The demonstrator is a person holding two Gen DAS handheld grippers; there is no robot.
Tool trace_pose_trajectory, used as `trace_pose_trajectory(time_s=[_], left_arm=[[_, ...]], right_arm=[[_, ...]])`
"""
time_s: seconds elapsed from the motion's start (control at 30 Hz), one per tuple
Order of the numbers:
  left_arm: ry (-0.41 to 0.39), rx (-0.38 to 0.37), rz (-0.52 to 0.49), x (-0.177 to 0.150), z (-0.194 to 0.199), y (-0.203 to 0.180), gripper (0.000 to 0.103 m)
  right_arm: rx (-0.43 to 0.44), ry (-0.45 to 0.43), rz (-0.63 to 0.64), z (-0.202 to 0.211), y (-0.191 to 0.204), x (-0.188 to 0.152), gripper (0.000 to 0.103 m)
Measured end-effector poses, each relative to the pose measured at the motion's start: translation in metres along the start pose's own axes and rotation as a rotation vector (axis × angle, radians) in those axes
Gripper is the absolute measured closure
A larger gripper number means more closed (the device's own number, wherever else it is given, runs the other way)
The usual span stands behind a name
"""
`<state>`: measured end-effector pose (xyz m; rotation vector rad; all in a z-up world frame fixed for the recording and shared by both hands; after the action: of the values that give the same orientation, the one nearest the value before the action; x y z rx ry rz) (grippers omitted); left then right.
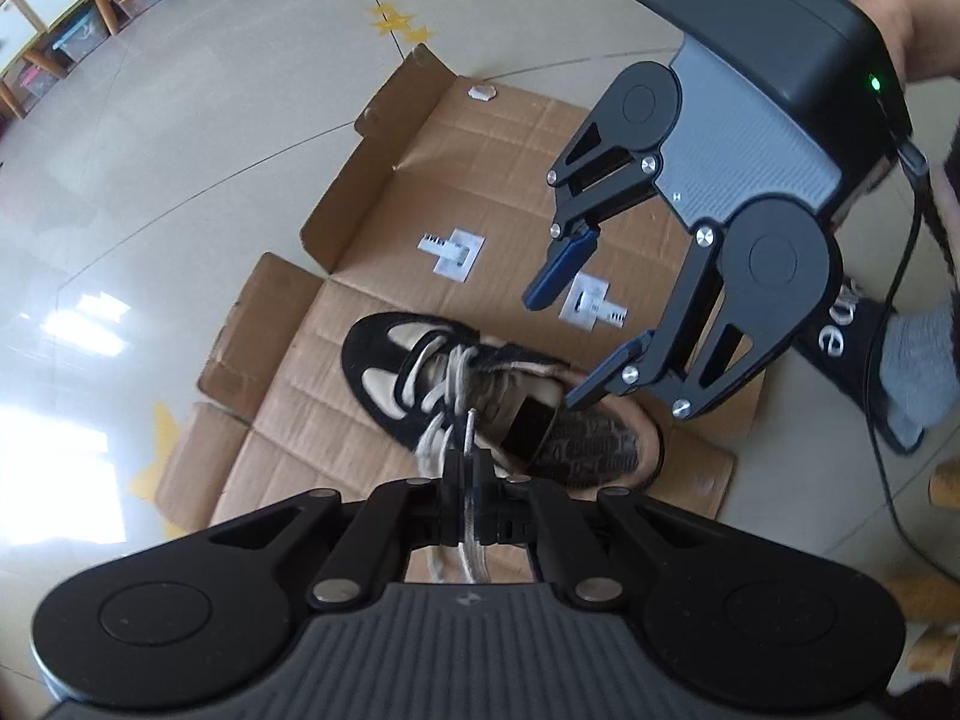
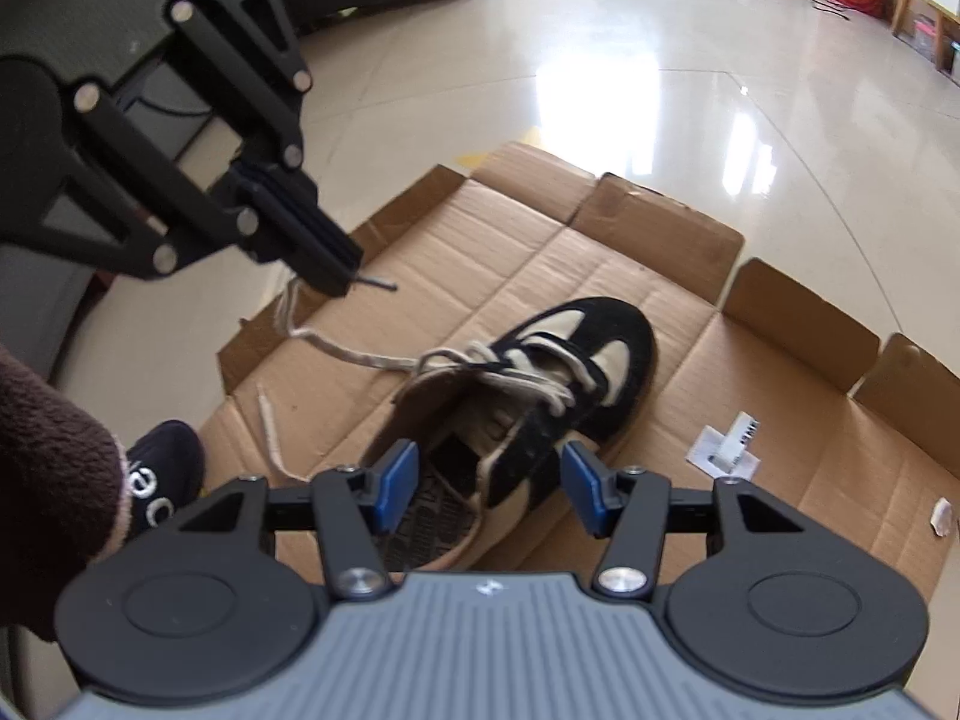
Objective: Lace up shoes with both hands
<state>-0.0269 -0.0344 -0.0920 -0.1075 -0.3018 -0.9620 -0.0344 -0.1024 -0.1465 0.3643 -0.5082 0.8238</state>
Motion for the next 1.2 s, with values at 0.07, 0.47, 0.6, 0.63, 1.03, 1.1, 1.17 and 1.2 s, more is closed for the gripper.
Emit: trace_pose_trajectory(time_s=[0.07,0.47,0.6,0.63,1.03,1.1,1.17,1.2], left_arm=[[-0.015,-0.012,0.021,0.001,-0.008,0.000,0.102],[-0.094,-0.081,0.186,0.000,-0.051,0.011,0.102],[-0.106,-0.109,0.220,-0.006,-0.062,0.011,0.102],[-0.109,-0.115,0.230,-0.007,-0.065,0.011,0.102],[-0.191,-0.168,0.355,-0.020,-0.090,0.013,0.102],[-0.202,-0.181,0.375,-0.021,-0.093,0.013,0.102],[-0.214,-0.188,0.379,-0.021,-0.094,0.012,0.102],[-0.220,-0.189,0.379,-0.021,-0.094,0.011,0.102]], right_arm=[[-0.023,0.000,0.004,-0.002,-0.002,-0.001,0.040],[-0.049,0.018,0.045,-0.029,0.010,-0.004,0.059],[-0.061,0.026,0.019,-0.034,0.004,-0.007,0.071],[-0.062,0.030,0.012,-0.035,0.002,-0.008,0.071],[0.083,0.009,-0.399,-0.026,-0.040,-0.024,0.088],[0.122,0.009,-0.485,-0.026,-0.049,-0.029,0.088],[0.133,0.011,-0.498,-0.026,-0.050,-0.030,0.088],[0.137,0.012,-0.504,-0.027,-0.050,-0.031,0.088]])
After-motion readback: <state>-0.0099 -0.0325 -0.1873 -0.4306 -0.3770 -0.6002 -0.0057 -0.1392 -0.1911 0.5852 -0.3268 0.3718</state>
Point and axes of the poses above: each gripper's, at about its wrist camera, not at the fingertips, and z roughly against the way its jaws point, y to its left, x to its top, the point moved 4 cm from there along -z, roughly the way its jaws point, and after that the axes turned 8 degrees about z, right-handed, at the moved point
